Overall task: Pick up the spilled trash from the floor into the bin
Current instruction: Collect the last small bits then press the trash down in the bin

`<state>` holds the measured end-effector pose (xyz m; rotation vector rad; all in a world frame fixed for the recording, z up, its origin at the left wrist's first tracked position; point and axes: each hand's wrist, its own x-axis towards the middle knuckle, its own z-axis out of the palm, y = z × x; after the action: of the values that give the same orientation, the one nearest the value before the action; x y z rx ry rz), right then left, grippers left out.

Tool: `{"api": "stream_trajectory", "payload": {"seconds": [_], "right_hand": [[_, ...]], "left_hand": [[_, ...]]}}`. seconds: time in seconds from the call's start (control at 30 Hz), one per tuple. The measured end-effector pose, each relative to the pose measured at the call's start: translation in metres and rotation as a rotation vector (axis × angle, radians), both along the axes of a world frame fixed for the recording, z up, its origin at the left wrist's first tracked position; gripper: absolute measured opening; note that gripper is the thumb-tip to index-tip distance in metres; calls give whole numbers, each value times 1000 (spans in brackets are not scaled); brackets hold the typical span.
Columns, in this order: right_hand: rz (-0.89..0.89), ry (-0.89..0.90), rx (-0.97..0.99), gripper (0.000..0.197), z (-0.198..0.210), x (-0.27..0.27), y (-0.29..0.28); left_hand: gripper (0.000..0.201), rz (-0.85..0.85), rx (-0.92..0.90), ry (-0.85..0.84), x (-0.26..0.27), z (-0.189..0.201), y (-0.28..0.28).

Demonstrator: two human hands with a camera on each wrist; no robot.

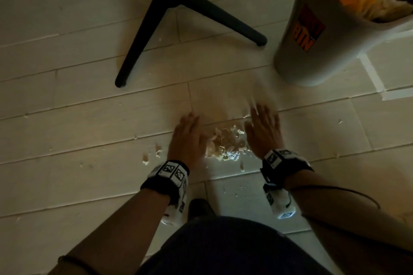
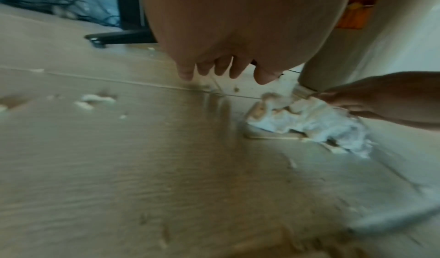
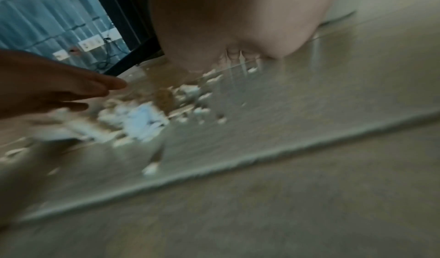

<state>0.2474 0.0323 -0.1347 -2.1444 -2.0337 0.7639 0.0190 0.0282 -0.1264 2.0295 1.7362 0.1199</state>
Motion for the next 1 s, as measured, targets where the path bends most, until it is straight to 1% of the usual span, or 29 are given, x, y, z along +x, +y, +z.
{"api": "stream_trajectory", "payload": {"seconds": [0.07, 0.1, 0.13, 0.17, 0.2, 0.27, 0.33, 0.43, 0.53, 0.63, 0.7, 0.77, 0.8, 0.83, 0.87, 0.9, 0.93, 1.0], "right_hand": [[60, 1, -24, 58, -2, -17, -14], [91, 4, -41, 58, -3, -24, -21], [125, 11, -42, 61, -3, -31, -26], [154, 33, -28, 66, -3, -36, -31], [170, 71, 5, 68, -3, -40, -34], [121, 153, 89, 63, -1, -44, -34], [39, 191, 108, 63, 5, -44, -24], [9, 149, 22, 53, 12, -41, 2], [85, 84, -74, 56, 18, -41, 28], [214, -20, -152, 63, 19, -44, 41], [255, -57, -174, 63, 17, -45, 40], [267, -47, -148, 59, 17, -48, 32], [277, -21, -112, 56, 19, -50, 25], [290, 22, -64, 49, 23, -53, 18], [293, 82, -12, 42, 26, -56, 10], [264, 153, 34, 37, 28, -58, 1], [198, 223, 61, 36, 30, -59, -6], [33, 291, 117, 41, 26, -56, -17]], "left_hand": [[66, 132, -73, 80, -15, -16, 8], [68, 154, -110, 127, -18, -20, 9], [69, 143, -137, 162, -17, -20, 8], [68, 114, -142, 163, -11, -18, 5], [67, 75, -136, 120, -1, -13, -1], [63, -9, -97, -8, 18, 2, -14], [60, -1, -65, -83, 26, 12, -15], [63, 93, -76, -54, 23, 10, 6], [66, 46, -106, 18, 23, 7, 24], [64, -14, -141, 33, 27, 2, 18], [58, -104, -105, 4, 32, 1, 1], [53, -165, -96, -127, 32, 2, -18], [50, -149, -100, -201, 27, 3, -25], [48, -100, -93, -251, 20, 2, -31], [49, -36, -73, -255, 11, 2, -36], [54, 40, -43, -225, -1, 2, -41], [58, 134, -10, -179, -14, 2, -46], [61, 362, 39, -87, -40, 5, -56]]}}
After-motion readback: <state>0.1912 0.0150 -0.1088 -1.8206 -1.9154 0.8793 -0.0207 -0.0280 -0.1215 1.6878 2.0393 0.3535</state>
